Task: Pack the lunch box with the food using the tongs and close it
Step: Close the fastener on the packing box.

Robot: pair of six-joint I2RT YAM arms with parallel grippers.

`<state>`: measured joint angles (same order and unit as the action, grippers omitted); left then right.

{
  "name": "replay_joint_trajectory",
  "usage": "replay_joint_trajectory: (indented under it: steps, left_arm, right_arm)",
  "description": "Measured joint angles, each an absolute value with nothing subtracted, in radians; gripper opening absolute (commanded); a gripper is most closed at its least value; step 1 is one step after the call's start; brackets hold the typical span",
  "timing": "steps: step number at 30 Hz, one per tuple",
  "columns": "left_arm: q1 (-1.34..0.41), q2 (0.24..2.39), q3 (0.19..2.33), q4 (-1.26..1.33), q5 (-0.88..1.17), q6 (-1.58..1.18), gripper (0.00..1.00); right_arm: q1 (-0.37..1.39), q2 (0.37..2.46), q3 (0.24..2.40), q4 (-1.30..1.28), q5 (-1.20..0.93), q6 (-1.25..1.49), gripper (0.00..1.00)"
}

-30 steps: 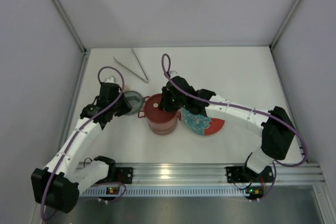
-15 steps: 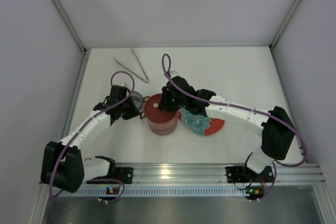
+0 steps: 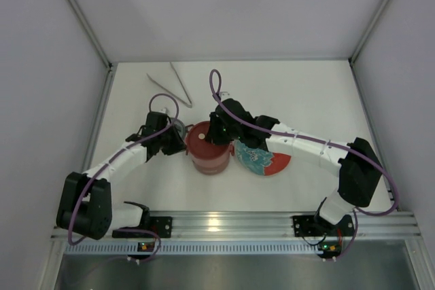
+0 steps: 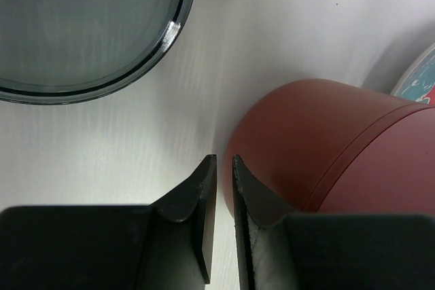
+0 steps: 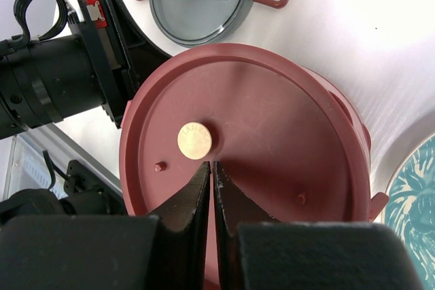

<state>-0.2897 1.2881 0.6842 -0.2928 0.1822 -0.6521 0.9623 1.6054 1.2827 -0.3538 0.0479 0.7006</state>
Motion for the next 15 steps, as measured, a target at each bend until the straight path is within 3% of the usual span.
replay_joint_trajectory:
  steps: [15]
  left_arm:
    - [-0.332, 1.325, 0.68, -0.24, 0.184, -0.655, 0.2]
  right_arm:
    - [0.962, 1.605, 1.282, -0.355, 0.048, 0.701, 0.04]
